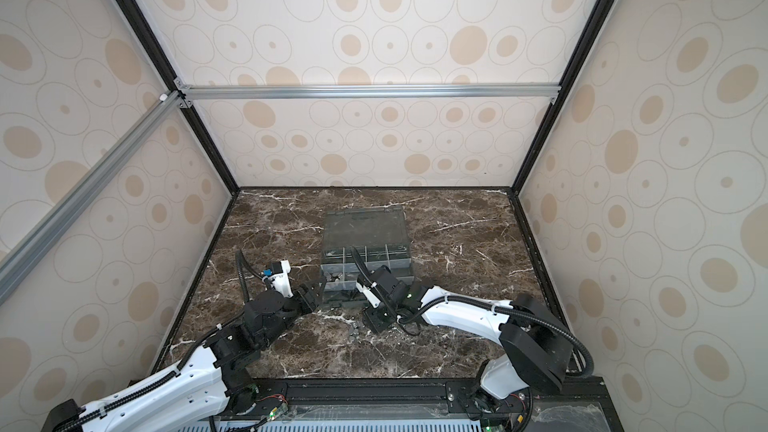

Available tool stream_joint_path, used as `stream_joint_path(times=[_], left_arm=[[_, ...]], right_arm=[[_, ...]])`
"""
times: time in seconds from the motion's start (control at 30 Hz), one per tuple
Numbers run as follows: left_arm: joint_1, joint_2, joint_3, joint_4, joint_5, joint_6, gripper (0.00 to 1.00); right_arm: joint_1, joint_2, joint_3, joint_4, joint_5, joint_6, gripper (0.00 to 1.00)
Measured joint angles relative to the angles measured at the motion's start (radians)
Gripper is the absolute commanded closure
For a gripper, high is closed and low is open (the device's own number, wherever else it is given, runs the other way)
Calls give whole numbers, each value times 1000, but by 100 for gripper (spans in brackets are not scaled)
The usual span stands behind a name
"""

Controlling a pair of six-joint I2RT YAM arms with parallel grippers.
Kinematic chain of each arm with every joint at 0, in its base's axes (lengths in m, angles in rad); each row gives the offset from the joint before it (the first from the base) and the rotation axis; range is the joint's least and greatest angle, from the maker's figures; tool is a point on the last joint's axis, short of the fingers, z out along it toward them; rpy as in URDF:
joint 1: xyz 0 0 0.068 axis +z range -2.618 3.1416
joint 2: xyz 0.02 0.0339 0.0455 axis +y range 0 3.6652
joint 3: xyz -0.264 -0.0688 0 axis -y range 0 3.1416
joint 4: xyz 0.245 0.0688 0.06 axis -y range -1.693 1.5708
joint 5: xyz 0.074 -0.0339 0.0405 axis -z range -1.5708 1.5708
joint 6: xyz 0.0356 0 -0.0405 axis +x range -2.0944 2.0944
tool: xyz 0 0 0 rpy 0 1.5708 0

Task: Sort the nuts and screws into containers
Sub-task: 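Draw the left gripper back while the right gripper moves over the wing nuts, then lower the right gripper onto a silver wing nut beside the box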

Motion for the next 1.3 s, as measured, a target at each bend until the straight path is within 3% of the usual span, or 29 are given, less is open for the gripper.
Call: stream_joint_path(times=[0.57, 1.3], left_arm=[[0, -8, -19, -12, 0, -3, 50], [0, -4, -31, -11, 5, -3, 49]], right_arm=[[72, 216, 163, -10, 51, -53, 45], [104, 238, 126, -54, 122, -82, 46]])
